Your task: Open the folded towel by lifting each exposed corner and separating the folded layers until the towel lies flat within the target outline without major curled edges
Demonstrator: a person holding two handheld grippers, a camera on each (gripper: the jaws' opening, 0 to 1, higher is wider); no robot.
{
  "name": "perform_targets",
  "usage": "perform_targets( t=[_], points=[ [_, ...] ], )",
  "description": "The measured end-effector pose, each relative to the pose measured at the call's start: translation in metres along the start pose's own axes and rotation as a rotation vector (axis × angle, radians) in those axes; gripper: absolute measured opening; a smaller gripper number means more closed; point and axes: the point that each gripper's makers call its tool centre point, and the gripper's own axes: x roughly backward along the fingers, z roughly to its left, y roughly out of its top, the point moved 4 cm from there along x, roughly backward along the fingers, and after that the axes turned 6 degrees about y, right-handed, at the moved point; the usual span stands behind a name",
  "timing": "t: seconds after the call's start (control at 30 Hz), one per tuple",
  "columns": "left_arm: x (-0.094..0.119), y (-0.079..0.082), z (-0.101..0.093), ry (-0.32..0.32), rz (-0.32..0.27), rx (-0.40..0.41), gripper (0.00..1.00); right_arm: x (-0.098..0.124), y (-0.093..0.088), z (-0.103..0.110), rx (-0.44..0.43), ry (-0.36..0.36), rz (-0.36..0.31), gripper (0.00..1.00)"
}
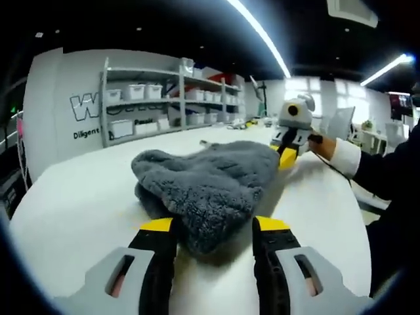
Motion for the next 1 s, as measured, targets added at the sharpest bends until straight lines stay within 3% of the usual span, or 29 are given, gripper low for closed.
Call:
perform_targets(
  t=[0.23,0.37,0.7,1.0],
  points=[
    [0.002,-0.002,0.004,0.010,0.007,-0.020,0.32,0.000,-0.001,-0.002,0.025,-0.012,0.007,0.02],
    [0.002,-0.001,0.008,0.013,0.013,0.005,0.28,-0.001,-0.002,-0.009,0.064,-0.051,0.011,0.13],
    [0.004,0.005,0.013,0.031,-0.011,0.000,0.23,0.001,-0.002,-0.014,0.092,-0.088,0.019,0.09],
    [0.004,0.009,0.014,0.025,-0.025,-0.015,0.16,0.007,-0.002,-0.039,0.138,-0.240,0.038,0.16]
  ],
)
